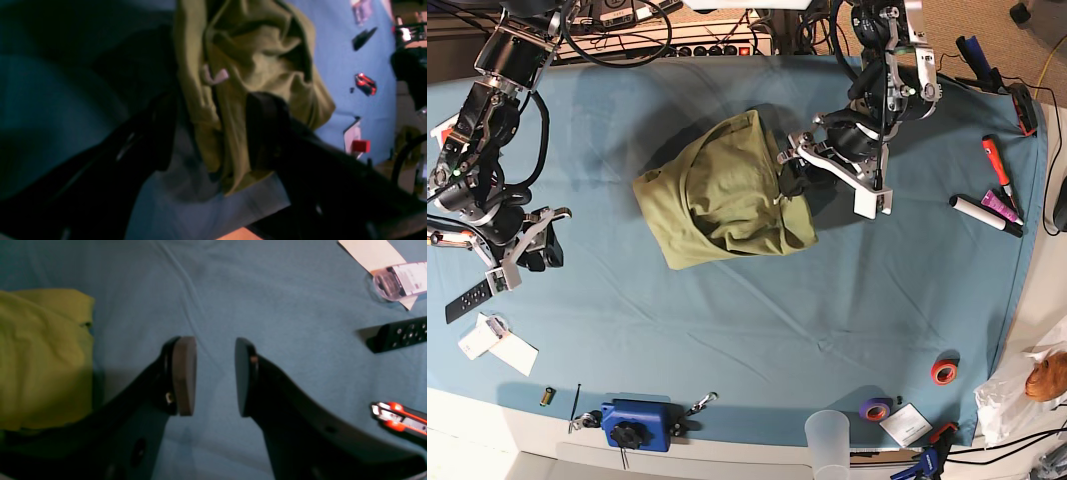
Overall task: Layout the t-shirt on the table in an organized manner, then fold the t-shirt properly
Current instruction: 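Tuck the loose fabric under the bundle with both grippers, then press the bundle's side with the left gripper to square it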
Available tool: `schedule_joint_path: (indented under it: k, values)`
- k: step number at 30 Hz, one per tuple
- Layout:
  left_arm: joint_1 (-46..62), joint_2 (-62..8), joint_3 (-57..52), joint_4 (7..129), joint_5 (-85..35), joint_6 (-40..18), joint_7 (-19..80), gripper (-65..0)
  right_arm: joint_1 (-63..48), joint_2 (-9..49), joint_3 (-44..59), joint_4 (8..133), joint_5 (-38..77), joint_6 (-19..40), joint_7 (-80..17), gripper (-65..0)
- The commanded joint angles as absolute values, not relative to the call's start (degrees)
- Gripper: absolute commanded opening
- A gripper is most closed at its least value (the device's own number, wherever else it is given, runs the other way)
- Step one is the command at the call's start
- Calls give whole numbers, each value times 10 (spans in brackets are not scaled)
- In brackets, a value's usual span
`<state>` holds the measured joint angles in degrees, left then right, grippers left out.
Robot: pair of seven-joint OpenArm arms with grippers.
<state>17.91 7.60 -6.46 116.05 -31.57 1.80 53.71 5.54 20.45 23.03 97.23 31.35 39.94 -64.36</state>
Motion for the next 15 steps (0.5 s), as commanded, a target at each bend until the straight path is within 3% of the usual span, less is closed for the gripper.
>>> schedule_joint_path:
  k: [1,10,15]
  values:
    - [176,90,-62,1168,-326,12,527,-315,67,216,232,982,321,400,-636,-455]
    - [174,90,-62,1122,-326,-3,525,-315,67,216,232,982,326,400,-647,-455]
    - [141,90,-62,1038,-384,-61,528,-315,67,216,232,982,341,400,-649,-455]
